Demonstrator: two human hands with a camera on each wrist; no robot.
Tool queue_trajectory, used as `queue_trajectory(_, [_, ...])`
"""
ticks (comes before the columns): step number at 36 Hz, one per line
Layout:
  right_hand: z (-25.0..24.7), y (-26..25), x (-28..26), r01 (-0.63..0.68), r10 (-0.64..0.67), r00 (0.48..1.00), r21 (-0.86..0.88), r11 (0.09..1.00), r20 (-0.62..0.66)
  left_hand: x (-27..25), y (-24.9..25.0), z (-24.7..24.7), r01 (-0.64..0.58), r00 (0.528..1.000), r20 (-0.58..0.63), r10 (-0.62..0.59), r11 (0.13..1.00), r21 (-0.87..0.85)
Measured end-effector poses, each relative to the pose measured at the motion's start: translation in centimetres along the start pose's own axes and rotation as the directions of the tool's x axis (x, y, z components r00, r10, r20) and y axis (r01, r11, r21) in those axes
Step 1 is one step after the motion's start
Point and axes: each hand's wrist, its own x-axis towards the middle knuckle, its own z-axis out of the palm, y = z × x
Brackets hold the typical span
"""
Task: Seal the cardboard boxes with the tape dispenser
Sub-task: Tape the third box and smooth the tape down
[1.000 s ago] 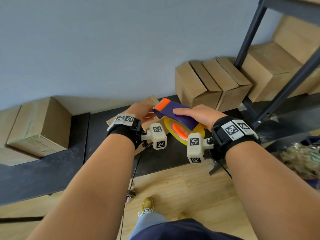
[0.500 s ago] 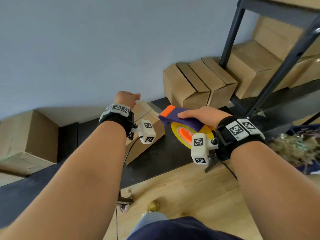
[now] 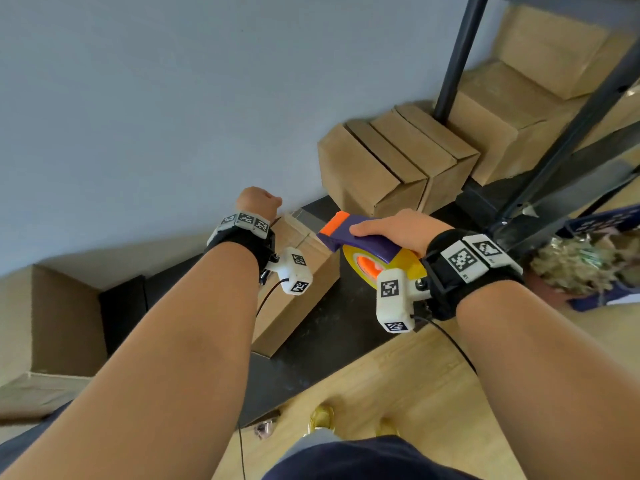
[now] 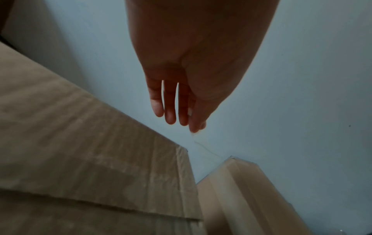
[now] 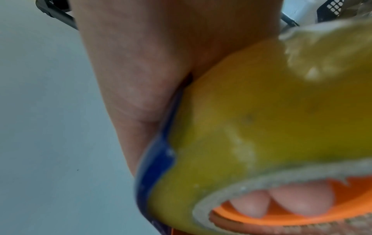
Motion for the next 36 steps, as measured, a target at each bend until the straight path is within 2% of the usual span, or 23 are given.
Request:
queue_trajectory(17, [1.8, -0.5, 1.3, -0.146, 0.146, 0.989, -0.021, 0.989, 0.020, 1.9, -2.2, 2.2, -0.021, 0.985, 0.171, 0.016, 0.999, 0.028])
queue_trajectory(19, [1.8, -0.4, 1.4, -0.153, 0.154, 0.988, -0.015, 0.988, 0.023, 1.5, -2.2, 2.4, 0.003, 0.984, 0.179, -0.010, 0.999, 0.038])
queue_trajectory(22, [2.0, -0.3, 1.4, -0.158, 0.158, 0.987, -0.002, 0.987, 0.027, 0.9, -2.2, 2.6, 0.051, 0.991, 0.130, -0.040, 0.996, -0.075])
queue_trajectory(25, [1.9, -0.4, 1.3, -0.162, 0.162, 0.987, -0.005, 0.987, 0.023, 0.5, -2.5, 2.8, 0.034, 0.990, 0.142, -0.024, 0.997, -0.065])
queue_trajectory(30, [2.0, -0.5, 1.1, -0.163, 0.163, 0.987, -0.011, 0.987, 0.016, 0.0, -2.6, 2.9, 0.114, 0.977, 0.187, -0.098, 0.991, -0.074])
queue_trajectory(32, [2.1, -0.4, 1.1, -0.165, 0.165, 0.986, -0.008, 0.986, 0.014, 0.4, -3.0, 3.0, 0.093, 0.989, 0.119, -0.083, 0.992, -0.080])
queue_trajectory(35, [2.1, -0.2, 1.1, -0.164, 0.164, 0.986, -0.005, 0.986, 0.013, 0.4, -3.3, 3.3, 0.003, 0.997, -0.081, -0.010, 0.995, -0.095])
queue_trajectory(36, [2.1, -0.1, 1.1, -0.159, 0.159, 0.987, -0.005, 0.987, 0.013, 0.2, -3.1, 3.4, -0.039, 0.994, -0.104, 0.030, 0.995, -0.089])
